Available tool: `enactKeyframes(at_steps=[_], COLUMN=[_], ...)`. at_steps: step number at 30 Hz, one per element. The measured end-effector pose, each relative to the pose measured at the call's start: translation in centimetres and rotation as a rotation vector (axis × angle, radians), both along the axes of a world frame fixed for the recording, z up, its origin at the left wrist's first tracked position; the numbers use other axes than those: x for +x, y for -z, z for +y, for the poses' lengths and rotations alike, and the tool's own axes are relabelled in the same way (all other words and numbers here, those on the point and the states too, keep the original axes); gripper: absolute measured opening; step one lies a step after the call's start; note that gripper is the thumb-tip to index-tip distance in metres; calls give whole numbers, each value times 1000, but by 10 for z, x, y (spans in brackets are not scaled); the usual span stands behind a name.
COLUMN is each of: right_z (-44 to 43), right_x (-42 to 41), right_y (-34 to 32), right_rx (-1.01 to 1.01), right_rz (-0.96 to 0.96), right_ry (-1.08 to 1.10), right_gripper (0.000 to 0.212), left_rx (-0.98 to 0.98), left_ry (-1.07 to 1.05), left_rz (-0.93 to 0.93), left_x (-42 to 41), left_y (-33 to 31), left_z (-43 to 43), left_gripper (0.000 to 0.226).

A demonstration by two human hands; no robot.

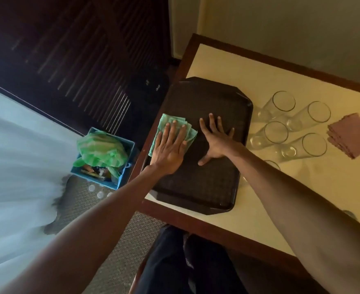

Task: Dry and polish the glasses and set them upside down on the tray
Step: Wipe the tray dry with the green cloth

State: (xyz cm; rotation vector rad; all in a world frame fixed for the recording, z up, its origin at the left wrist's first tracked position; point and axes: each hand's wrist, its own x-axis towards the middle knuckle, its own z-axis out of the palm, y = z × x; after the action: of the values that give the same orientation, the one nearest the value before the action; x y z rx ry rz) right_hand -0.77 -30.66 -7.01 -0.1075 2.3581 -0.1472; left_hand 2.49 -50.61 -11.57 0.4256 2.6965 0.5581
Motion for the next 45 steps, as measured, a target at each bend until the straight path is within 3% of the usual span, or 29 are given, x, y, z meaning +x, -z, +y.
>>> enactKeyframes(at_steps=[12,20,26,29,32,37,45], right_z=[6,12,10,11,12,11,13], right_x=[3,5,4,3,3,5,6], right_y=[0,1,4,4,7,3,1], right_rx=[-13,-32,-24,-16,-6,-15,-23], right_rz=[54,39,52,67,92,59,41], right_ry=[-12,-27,-26,-41,-47,-57,-55], right_gripper=[153,153,152,148,140,150,152], left_rx=[-79,-185,-125,-69,-59,-140,-191], left_ry=[5,179,-50,1,104,214,149], left_rz=[-172,88,-82,-188,-166,-24,-22], left_x=[76,58,82,86,90,74,70], left_y=[-10,-11,-12,-15,-12,-10,-19], left_z=[14,-54,-4,25,38,-16,-52], left_gripper=[68,64,67,67,64,61,68])
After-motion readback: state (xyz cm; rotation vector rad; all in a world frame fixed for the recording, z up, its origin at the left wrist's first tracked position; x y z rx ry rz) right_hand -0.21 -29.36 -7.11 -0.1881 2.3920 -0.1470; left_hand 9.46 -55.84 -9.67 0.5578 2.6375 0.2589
